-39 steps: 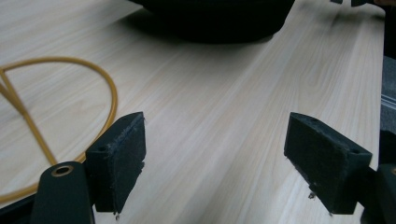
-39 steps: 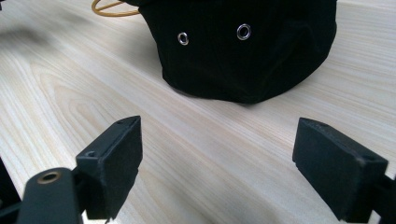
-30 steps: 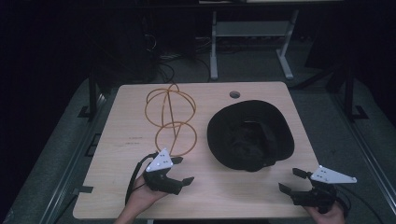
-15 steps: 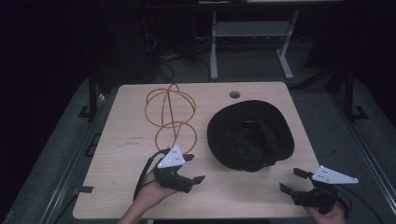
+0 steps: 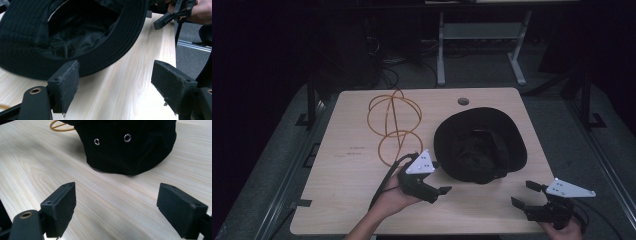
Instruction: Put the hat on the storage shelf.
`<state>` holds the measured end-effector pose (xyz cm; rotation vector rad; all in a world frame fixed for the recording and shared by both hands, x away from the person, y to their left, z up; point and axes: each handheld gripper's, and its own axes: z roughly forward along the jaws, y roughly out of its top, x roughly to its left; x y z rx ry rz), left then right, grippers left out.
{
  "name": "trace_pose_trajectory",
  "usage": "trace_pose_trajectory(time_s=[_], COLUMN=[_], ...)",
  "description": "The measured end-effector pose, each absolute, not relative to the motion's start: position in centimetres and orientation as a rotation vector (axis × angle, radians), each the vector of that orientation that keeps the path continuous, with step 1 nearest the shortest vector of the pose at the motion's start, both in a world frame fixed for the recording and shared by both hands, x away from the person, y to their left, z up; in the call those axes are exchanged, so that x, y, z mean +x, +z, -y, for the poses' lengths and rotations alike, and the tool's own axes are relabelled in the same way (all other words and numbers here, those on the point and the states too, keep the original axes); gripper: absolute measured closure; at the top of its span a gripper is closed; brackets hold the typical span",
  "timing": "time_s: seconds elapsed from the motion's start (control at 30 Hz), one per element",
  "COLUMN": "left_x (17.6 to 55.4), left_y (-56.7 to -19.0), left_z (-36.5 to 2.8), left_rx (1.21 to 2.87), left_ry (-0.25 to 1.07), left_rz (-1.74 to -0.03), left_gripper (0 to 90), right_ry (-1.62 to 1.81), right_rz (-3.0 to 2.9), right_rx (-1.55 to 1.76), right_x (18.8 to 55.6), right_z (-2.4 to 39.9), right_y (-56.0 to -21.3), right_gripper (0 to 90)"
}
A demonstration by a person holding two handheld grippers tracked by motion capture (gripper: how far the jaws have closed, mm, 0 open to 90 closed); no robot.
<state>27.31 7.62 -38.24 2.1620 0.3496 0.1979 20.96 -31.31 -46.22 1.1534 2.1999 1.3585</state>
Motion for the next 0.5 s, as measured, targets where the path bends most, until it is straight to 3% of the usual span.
trace_pose_trajectory(time_s=[0.5], left_x=[28.6], left_y=[-37.9], left_z=[-3.7], left_rx=[2.257], left_ry=[0.121], left_rz=[-0.273], left_gripper=[22.9], right_ry=[1.364], right_rz=[-2.212], right_rx=[1.143], right_x=[20.9], right_z=[31.2], right_y=[-46.2], right_gripper=[15.2])
